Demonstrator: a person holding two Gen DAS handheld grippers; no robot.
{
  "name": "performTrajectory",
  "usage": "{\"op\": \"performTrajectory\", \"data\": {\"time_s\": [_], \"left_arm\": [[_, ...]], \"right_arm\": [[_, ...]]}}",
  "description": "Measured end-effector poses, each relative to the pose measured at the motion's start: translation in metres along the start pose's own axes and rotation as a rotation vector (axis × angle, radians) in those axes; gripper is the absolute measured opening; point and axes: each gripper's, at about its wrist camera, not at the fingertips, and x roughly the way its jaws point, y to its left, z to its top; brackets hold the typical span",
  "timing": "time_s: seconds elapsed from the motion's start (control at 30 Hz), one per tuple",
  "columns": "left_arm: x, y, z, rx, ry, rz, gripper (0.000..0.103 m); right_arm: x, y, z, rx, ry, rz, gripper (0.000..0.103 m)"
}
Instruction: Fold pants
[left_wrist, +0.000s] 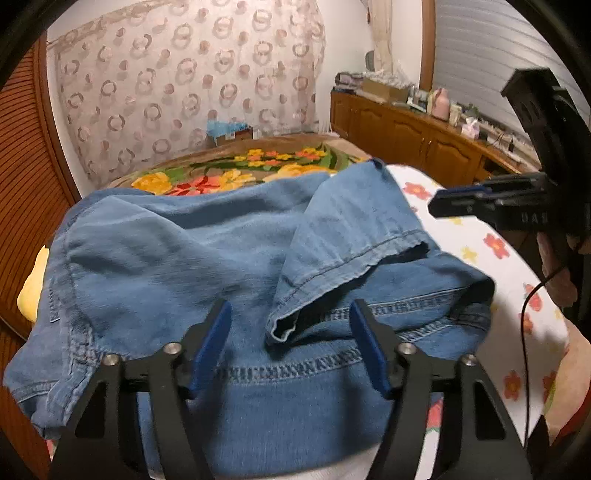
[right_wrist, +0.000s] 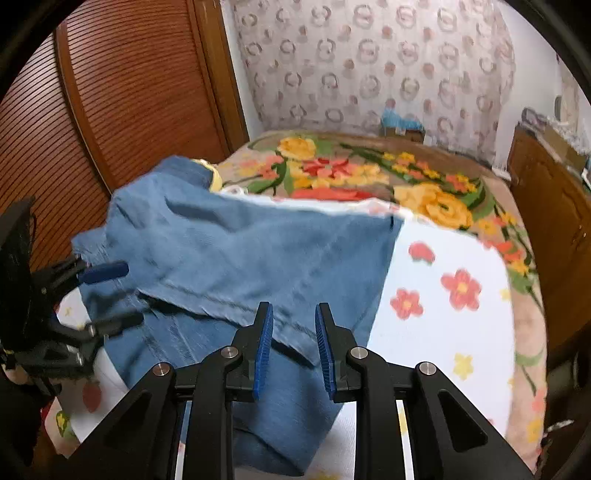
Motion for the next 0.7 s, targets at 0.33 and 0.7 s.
{"op": "performTrajectory", "data": {"time_s": [0.33,0.7], "left_arm": [[0.031,0.008,0.002,-0.014,0.062,0.048,0.047],[0.017,-0.002,0.004,0.013,0.019,0.017,0.012]], "right_arm": [[0.033,-0.015,0.006,0.017,0.091,0.053,0.031],[0.051,-0.014,0.008,-0.005,0.066,-0.031,0.037]]}}
